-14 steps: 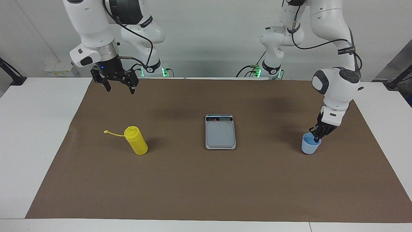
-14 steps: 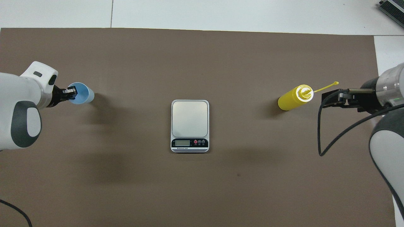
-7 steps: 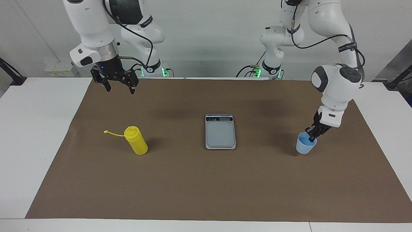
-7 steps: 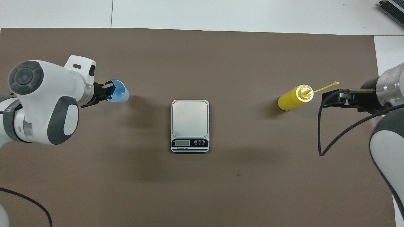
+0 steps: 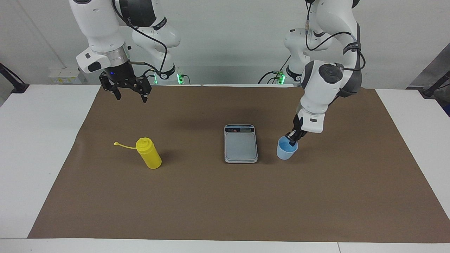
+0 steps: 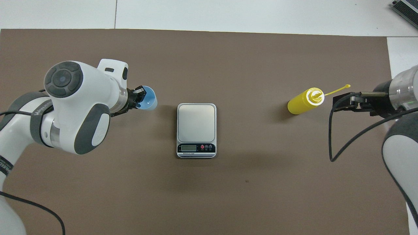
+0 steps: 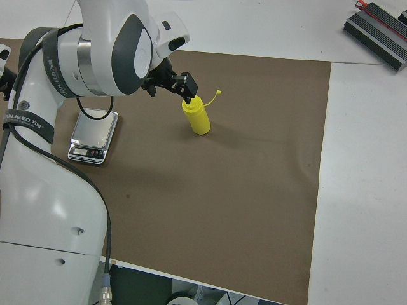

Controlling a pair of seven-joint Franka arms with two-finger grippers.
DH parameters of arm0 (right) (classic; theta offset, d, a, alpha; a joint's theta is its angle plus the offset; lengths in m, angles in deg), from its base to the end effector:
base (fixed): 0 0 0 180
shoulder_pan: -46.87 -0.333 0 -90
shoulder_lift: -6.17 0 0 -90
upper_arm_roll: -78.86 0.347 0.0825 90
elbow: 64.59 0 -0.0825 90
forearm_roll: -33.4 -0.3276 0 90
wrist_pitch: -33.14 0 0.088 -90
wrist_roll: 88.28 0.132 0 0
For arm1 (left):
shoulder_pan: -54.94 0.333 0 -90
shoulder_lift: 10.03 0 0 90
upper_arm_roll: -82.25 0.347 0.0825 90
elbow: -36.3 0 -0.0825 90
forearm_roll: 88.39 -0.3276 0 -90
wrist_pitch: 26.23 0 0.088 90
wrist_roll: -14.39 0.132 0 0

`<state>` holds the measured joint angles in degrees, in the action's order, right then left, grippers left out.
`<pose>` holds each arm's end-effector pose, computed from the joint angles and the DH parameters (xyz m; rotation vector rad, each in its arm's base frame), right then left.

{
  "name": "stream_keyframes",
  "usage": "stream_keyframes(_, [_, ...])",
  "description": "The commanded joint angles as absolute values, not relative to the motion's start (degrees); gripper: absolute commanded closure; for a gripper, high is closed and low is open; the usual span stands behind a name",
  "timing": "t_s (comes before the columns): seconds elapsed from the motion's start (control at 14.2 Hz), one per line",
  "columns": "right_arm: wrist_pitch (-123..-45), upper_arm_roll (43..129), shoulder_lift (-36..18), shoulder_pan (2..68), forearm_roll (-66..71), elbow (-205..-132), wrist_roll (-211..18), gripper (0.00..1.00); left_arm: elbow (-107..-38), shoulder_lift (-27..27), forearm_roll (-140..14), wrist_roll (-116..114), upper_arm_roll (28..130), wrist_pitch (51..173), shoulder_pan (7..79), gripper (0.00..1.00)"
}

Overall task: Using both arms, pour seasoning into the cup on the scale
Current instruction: 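Carry the blue cup with the left gripper onto the scale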

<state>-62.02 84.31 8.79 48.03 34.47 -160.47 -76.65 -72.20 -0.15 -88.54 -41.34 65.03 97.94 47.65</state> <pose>0.4894 0.0356 0.6181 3.1166 -0.1978 0.0559 0.5207 -0.2275 0.4593 2.9194 0.8245 0.0790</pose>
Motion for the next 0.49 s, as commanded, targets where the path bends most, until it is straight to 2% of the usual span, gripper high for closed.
stream_keyframes(0.0, [-62.05, 84.31, 9.69, 48.81, 33.31, -161.27, -77.56, 0.0, -70.05, 1.22, -90.93, -46.94, 61.96, 97.34, 47.38, 0.98])
stream_keyframes(0.42, [-62.14, 84.31, 9.69, 49.25, 33.31, -161.27, -77.56, 0.0, -69.26, 1.74, -94.37, -52.23, 55.88, 96.82, 47.21, 0.98])
